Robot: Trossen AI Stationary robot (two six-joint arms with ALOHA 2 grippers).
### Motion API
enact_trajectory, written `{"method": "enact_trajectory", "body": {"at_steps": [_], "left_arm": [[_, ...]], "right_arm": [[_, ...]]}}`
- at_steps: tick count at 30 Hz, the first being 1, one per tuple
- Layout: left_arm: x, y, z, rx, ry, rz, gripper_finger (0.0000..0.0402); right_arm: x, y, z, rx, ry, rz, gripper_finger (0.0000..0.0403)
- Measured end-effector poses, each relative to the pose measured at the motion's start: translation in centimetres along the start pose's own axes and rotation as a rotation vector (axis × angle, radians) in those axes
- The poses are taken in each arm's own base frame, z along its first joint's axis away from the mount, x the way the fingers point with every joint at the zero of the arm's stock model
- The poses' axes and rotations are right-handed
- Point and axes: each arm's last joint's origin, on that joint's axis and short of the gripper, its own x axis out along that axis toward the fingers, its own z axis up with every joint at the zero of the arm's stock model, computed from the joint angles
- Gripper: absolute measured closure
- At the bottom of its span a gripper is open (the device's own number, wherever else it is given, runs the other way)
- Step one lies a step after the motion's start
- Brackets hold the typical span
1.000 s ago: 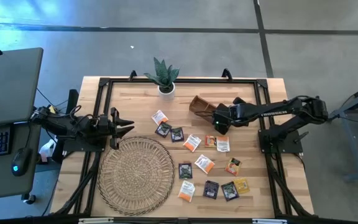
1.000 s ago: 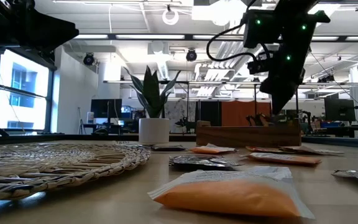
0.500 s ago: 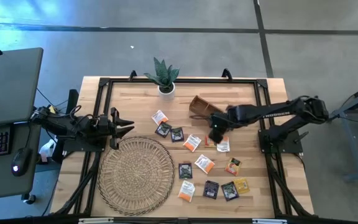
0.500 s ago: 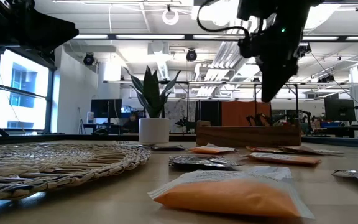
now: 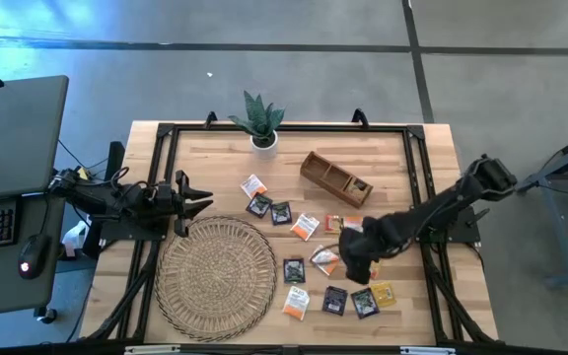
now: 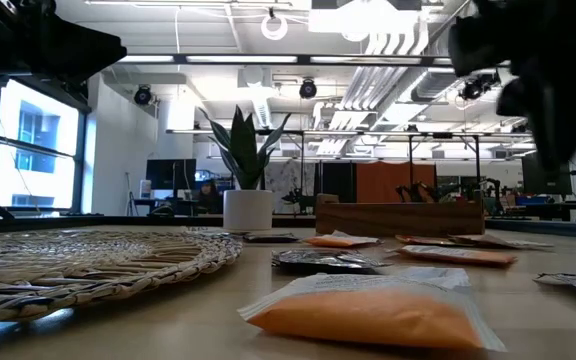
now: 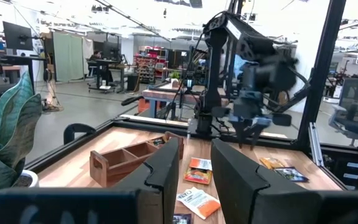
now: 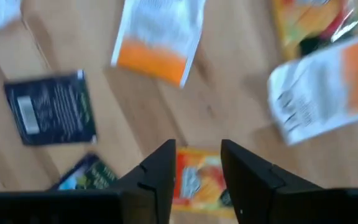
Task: Pick & Place Tea
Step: Put the orange tea bag into the right section of the wooden organizer
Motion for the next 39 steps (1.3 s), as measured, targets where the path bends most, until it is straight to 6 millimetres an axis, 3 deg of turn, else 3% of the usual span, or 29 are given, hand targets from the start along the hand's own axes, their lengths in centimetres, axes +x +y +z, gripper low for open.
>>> {"method": "enact_trajectory", "body": {"at_steps": [9, 12, 20, 24, 29, 35, 39], "left_arm": [[0.4, -0.3, -0.1, -0.091, 0.039, -0.014, 0.031], [1.3, -0.7, 1.0, -0.066, 0.088, -0.003, 0.031], [6.7, -3.4, 4.9, 0.137, 0.439, 0.112, 0.031], [9.2, -4.5, 5.4, 0.166, 0.601, 0.197, 0.031], [11.2, -5.6, 5.3, 0.183, 0.645, 0.234, 0.031], [11.8, -5.7, 5.0, 0.201, 0.642, 0.286, 0.031], [11.7, -5.7, 4.9, 0.192, 0.646, 0.299, 0.031]], "right_arm": [[2.7, 0.6, -1.9, 0.017, 0.187, -0.145, 0.0219], [3.1, 0.4, -1.8, 0.032, 0.225, -0.158, 0.0214], [3.7, -0.5, -1.4, 0.039, 0.267, -0.134, 0.0213], [5.1, -2.1, -2.5, 0.038, 0.326, -0.166, 0.0213], [5.6, -3.1, -2.5, 0.011, 0.326, -0.195, 0.0213], [6.5, -3.4, -1.7, -0.032, 0.268, -0.098, 0.0213], [7.7, -4.3, -2.3, 0.012, 0.22, -0.055, 0.0217]]}}
